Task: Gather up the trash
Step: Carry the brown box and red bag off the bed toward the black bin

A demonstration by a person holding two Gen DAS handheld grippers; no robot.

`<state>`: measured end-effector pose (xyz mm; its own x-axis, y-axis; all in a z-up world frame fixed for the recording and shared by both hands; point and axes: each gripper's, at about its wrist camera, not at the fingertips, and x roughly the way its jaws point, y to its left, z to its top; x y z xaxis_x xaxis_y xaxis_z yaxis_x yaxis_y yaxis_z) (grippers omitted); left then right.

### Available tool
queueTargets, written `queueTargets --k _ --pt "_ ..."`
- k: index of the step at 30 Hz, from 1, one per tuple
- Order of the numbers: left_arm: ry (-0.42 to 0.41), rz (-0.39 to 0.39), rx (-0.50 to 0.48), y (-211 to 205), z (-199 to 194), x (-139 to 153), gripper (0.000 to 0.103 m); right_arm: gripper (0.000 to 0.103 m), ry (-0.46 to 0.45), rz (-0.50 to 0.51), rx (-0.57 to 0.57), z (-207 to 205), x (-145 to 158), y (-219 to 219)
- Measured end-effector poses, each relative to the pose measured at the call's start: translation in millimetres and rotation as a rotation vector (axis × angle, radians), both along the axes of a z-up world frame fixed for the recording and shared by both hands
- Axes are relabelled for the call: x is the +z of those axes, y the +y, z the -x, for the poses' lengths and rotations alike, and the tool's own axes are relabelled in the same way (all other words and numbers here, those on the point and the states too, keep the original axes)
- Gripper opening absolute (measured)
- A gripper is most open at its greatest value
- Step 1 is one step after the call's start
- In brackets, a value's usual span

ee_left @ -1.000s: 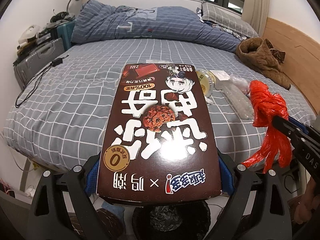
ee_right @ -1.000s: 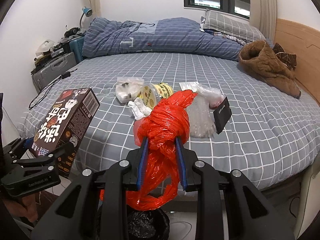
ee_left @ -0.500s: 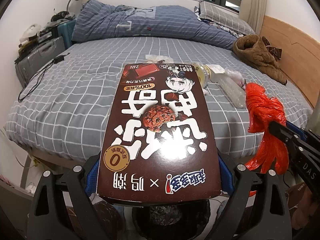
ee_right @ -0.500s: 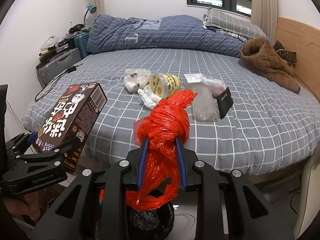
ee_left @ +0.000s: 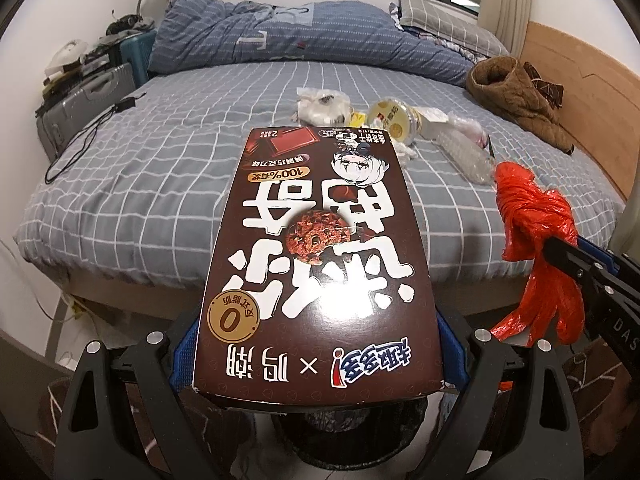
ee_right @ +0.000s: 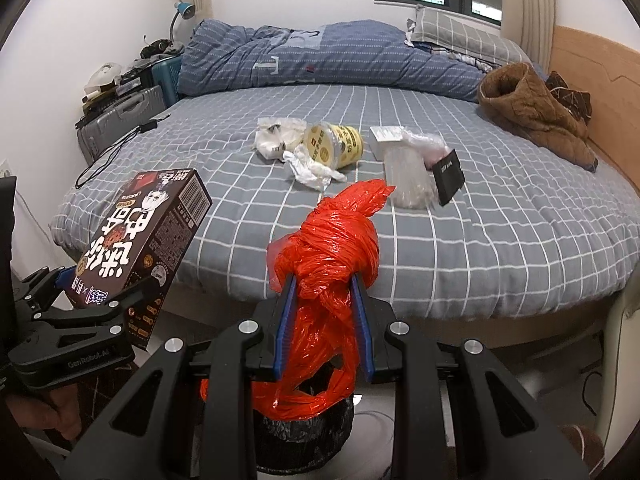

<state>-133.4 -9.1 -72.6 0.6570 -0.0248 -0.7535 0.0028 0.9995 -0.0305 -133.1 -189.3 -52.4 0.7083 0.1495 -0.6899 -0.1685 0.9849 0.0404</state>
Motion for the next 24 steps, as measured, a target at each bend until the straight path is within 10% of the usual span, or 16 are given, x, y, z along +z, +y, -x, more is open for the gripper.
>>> queueTargets --k 24 --pt "0.148 0.016 -0.023 -13.1 55.8 -27.6 0.089 0.026 0.12 0.001 0.01 52.2 -32.6 1.2"
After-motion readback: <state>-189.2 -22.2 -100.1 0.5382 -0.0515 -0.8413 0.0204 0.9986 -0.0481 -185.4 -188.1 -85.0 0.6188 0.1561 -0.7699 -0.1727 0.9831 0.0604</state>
